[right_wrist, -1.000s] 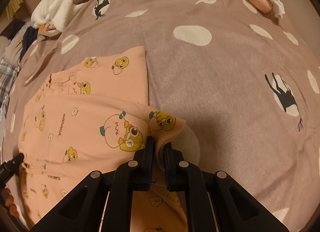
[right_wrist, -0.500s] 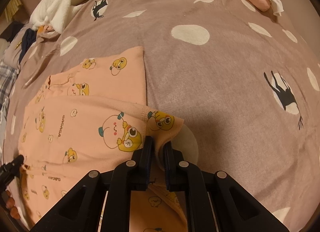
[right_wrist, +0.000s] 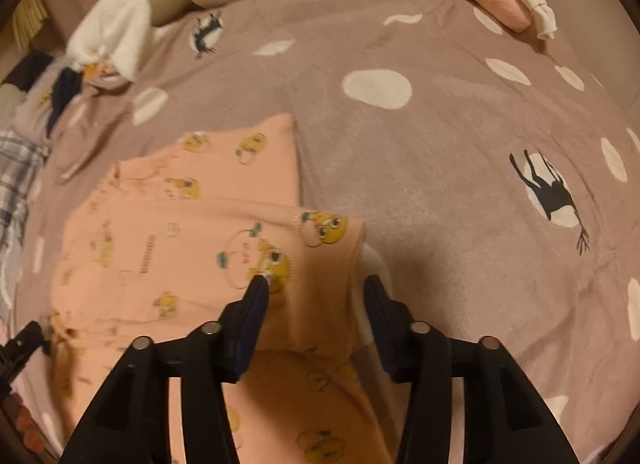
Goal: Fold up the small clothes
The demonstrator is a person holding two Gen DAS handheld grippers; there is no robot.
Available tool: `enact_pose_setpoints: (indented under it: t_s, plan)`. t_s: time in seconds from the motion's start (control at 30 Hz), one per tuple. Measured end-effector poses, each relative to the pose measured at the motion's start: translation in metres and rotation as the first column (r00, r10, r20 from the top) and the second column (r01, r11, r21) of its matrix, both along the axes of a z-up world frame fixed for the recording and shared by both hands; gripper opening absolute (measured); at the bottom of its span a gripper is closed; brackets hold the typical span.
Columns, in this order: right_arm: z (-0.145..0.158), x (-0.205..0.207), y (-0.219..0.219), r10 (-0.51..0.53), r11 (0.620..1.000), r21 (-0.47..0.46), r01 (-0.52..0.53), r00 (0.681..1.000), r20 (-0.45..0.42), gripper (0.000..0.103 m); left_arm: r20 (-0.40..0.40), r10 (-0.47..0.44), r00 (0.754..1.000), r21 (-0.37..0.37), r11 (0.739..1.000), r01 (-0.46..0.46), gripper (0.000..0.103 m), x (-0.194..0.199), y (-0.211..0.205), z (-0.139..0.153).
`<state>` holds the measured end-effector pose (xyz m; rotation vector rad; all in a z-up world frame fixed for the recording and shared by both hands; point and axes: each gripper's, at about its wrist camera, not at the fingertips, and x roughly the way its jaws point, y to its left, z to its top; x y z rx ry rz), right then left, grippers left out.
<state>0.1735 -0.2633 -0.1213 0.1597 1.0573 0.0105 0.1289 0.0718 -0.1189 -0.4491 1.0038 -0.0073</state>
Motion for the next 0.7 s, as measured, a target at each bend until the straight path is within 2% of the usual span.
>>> enact_pose_setpoints:
  t_s: [0.17,0.3,0.47,0.7]
  plan:
    - [0.024,-0.015,0.007,0.022,1.0,-0.024,-0.02,0.996,0.084,0.068,0.055,-0.031,0.998,0.006,1.0,0.031,0.088,-0.018,-0.007,0.021]
    - [0.042,-0.03,0.011,0.049,0.999,-0.013,-0.048,0.988,0.143,0.078,0.103,-0.067,0.992,0.027,0.998,0.064,0.095,-0.033,-0.014,0.039]
    - [0.066,-0.057,0.019,0.084,0.996,-0.012,-0.083,0.968,0.238,0.098,0.15,-0.103,0.983,0.025,0.995,0.101,0.102,-0.051,-0.022,0.054]
    - [0.087,-0.091,0.021,0.11,0.993,-0.003,-0.116,0.94,0.324,0.102,0.169,-0.129,0.977,0.031,0.992,0.126,0.103,-0.074,-0.03,0.059]
